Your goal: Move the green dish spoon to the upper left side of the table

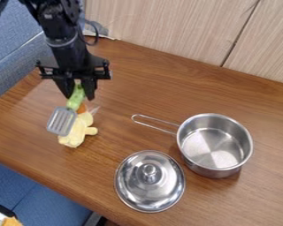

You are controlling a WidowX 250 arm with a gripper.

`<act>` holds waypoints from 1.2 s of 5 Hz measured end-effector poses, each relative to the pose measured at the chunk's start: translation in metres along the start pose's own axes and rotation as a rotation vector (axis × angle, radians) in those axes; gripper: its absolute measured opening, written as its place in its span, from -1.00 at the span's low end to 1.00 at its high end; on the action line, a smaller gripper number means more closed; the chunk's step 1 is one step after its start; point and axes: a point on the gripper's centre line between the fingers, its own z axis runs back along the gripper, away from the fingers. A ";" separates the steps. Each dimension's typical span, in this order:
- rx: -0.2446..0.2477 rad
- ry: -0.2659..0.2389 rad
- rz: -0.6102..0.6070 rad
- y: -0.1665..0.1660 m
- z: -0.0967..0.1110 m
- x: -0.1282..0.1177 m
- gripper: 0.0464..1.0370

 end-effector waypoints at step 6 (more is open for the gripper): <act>-0.020 -0.141 -0.112 -0.035 -0.044 0.086 -0.21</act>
